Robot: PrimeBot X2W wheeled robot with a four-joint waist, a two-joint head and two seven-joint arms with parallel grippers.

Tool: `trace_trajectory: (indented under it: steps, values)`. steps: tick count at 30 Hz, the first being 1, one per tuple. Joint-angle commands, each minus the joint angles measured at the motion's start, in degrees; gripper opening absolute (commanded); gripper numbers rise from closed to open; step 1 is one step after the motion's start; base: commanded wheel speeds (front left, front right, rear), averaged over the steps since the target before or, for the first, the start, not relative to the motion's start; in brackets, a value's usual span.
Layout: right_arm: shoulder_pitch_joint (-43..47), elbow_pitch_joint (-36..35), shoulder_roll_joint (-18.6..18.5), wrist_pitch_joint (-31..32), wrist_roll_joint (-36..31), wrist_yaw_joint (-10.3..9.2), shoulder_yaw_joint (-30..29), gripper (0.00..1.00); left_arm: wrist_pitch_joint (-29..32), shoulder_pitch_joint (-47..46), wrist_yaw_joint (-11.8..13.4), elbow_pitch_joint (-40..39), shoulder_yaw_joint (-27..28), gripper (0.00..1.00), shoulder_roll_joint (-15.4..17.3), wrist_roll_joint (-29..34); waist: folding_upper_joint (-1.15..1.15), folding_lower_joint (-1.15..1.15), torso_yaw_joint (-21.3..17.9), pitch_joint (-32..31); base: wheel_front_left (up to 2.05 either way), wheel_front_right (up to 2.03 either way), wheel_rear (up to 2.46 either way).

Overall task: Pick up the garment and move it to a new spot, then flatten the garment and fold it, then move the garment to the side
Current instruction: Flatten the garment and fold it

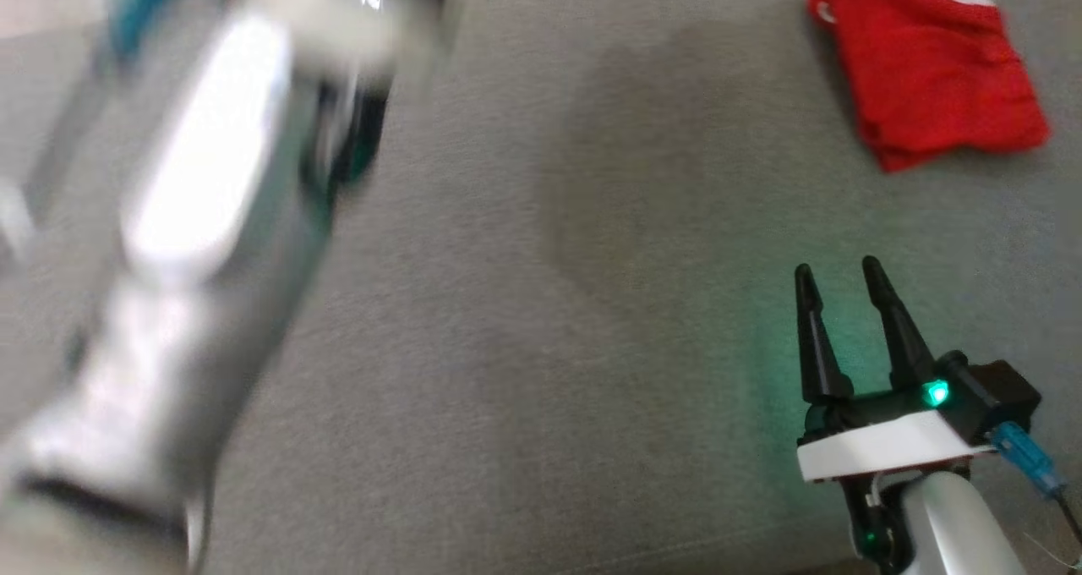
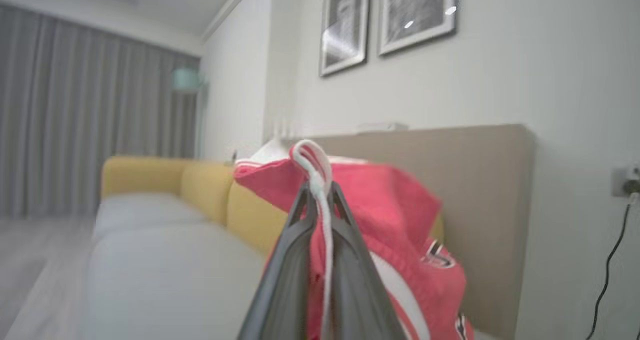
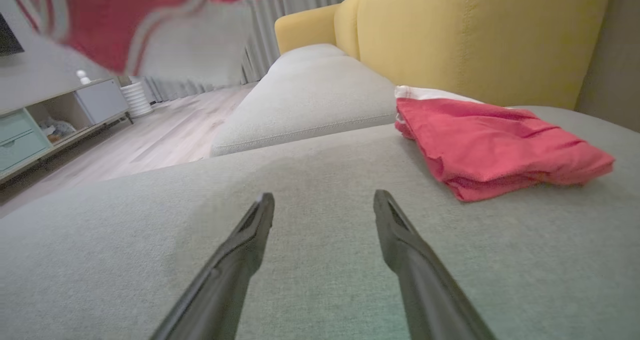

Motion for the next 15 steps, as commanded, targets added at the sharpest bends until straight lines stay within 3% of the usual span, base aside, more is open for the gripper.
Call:
trace_trajectory:
  steps: [1,5,9,10,11,12,15]
  values:
    - [0.30,-2.06,-0.29,-0.15,-0.35,-0.11,0.84,1.00,0.18,5.96,0.46,-2.25,1.73,0.00,2.27,-1.59,0.00,0.01,2.21,0.10,0.00,0.00,0.00]
    - [0.43,-2.42,-0.29,-0.15,-1.22,-0.11,-0.14,1.00,-0.23,24.14,1.19,-4.37,1.22,0.00,3.86,-6.58,0.00,0.01,5.23,1.46,0.00,0.00,0.00]
    - [-0.08,-2.30,-0.29,-0.15,-2.46,-0.11,-0.36,1.00,-1.84,34.07,2.80,-1.81,-1.47,0.00,4.02,-4.68,0.00,0.01,7.85,2.14,0.00,0.00,0.00]
    - [-0.26,-2.33,-0.29,-0.15,-2.61,-0.11,-0.52,1.00,-2.21,35.62,3.24,-1.59,-1.63,0.28,3.54,-4.35,0.00,0.01,8.40,2.15,0.00,0.00,0.00]
    - [-0.38,-2.38,-0.29,-0.15,-2.73,-0.11,-0.67,1.00,-2.48,36.94,3.44,-1.59,-1.79,0.75,3.03,-4.07,0.00,0.01,8.98,2.11,0.00,0.00,0.00]
    - [-0.46,-2.41,-0.32,-0.15,-2.87,-0.11,-0.75,1.00,-2.68,37.99,3.68,-1.67,-1.88,1.00,2.67,-3.63,0.00,0.01,9.58,2.04,0.00,0.00,0.00]
    - [-0.51,-2.19,-0.44,-0.15,-3.05,-0.11,-0.77,1.00,-3.04,40.33,4.91,-2.56,-0.93,1.00,1.75,-2.31,0.00,0.01,10.85,1.61,0.00,0.00,0.00]
